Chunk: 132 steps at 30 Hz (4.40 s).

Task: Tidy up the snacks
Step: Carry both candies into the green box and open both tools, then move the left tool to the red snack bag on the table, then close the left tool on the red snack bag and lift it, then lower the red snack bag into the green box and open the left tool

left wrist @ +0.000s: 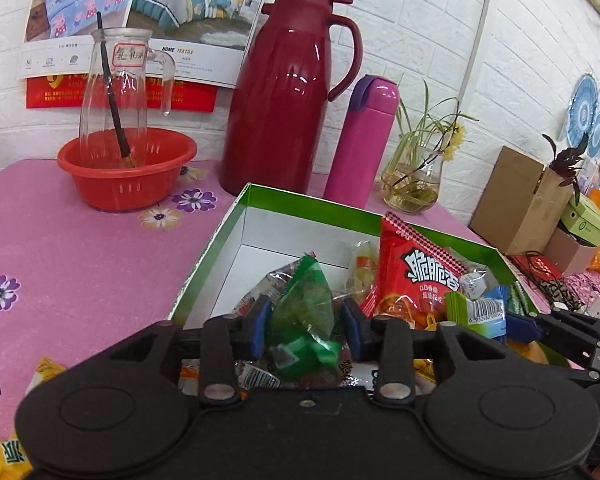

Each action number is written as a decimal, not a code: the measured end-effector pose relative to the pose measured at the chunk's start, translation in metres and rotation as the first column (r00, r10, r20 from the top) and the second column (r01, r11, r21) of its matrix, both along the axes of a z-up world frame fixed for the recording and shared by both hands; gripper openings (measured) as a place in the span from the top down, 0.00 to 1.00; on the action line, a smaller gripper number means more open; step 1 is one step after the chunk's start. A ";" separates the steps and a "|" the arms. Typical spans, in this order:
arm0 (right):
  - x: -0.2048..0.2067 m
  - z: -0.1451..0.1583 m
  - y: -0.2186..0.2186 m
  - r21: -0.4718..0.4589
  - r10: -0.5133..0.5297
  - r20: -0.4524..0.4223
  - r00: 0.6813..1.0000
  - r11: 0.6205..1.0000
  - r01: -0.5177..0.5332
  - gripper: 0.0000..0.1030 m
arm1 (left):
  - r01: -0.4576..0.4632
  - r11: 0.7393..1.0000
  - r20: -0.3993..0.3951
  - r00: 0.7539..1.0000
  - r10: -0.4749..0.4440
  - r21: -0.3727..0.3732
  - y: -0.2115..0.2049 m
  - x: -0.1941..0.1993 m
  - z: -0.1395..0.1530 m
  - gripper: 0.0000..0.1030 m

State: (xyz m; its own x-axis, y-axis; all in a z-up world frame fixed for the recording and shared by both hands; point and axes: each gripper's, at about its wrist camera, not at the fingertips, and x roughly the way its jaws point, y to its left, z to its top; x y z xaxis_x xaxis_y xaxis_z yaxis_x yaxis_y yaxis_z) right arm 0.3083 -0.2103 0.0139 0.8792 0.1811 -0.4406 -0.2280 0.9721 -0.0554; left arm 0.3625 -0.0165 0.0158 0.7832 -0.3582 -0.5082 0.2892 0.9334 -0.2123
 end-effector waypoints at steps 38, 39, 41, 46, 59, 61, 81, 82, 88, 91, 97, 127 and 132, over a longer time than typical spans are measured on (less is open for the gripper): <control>-0.141 0.009 0.062 0.046 0.342 -0.065 0.937 0.940 -0.339 0.00 | -0.145 0.989 0.001 0.989 0.145 0.030 0.100 -0.208 0.001 0.00; -0.142 0.007 0.069 0.035 0.355 -0.079 0.931 0.935 -0.354 0.00 | -0.164 0.986 -0.010 0.986 0.164 0.025 0.109 -0.210 -0.001 0.00; -0.144 0.001 0.081 0.032 0.380 -0.106 0.919 0.925 -0.379 0.00 | -0.191 0.982 -0.036 0.981 0.191 0.004 0.126 -0.212 -0.006 0.00; -0.145 -0.008 0.106 0.049 0.442 -0.153 0.884 0.896 -0.440 0.00 | -0.235 0.969 -0.086 0.970 0.228 -0.071 0.157 -0.210 -0.012 0.00; -0.109 -0.017 0.144 0.111 0.551 -0.156 0.820 0.835 -0.540 0.00 | -0.151 0.979 -0.120 0.984 0.135 -0.136 0.163 -0.179 -0.021 0.14; -0.101 -0.019 0.147 0.125 0.567 -0.160 0.808 0.824 -0.553 0.00 | -0.146 0.979 -0.129 0.983 0.128 -0.141 0.164 -0.174 -0.024 0.20; -0.120 -0.018 0.134 0.236 0.604 -0.186 0.775 0.793 -0.561 0.38 | -0.078 0.980 -0.145 0.988 0.051 -0.186 0.157 -0.187 -0.020 0.76; -0.125 -0.016 0.132 0.231 0.602 -0.182 0.778 0.795 -0.561 0.41 | -0.072 0.980 -0.136 0.990 0.047 -0.185 0.154 -0.190 -0.017 0.76; -0.137 -0.001 0.109 0.239 0.573 -0.126 0.810 0.810 -0.536 0.43 | -0.015 0.984 -0.059 0.998 0.005 -0.178 0.133 -0.203 0.008 0.76; -0.141 0.010 0.098 0.232 0.550 -0.080 0.831 0.821 -0.521 0.44 | 0.008 0.984 -0.022 1.000 -0.012 -0.176 0.121 -0.204 0.022 0.76; -0.134 0.036 0.072 0.229 0.485 0.024 0.874 0.848 -0.477 0.44 | 0.075 0.980 0.070 0.996 -0.063 -0.183 0.096 -0.189 0.054 0.76; 0.013 0.013 0.033 0.031 0.248 0.057 0.967 0.968 -0.250 0.44 | 0.077 0.979 0.085 0.995 -0.061 -0.188 0.028 0.010 0.028 0.04; 0.004 0.018 0.031 0.041 0.229 0.091 0.969 0.971 -0.234 0.10 | 0.047 0.988 0.092 0.995 -0.033 -0.149 0.034 0.002 0.030 0.00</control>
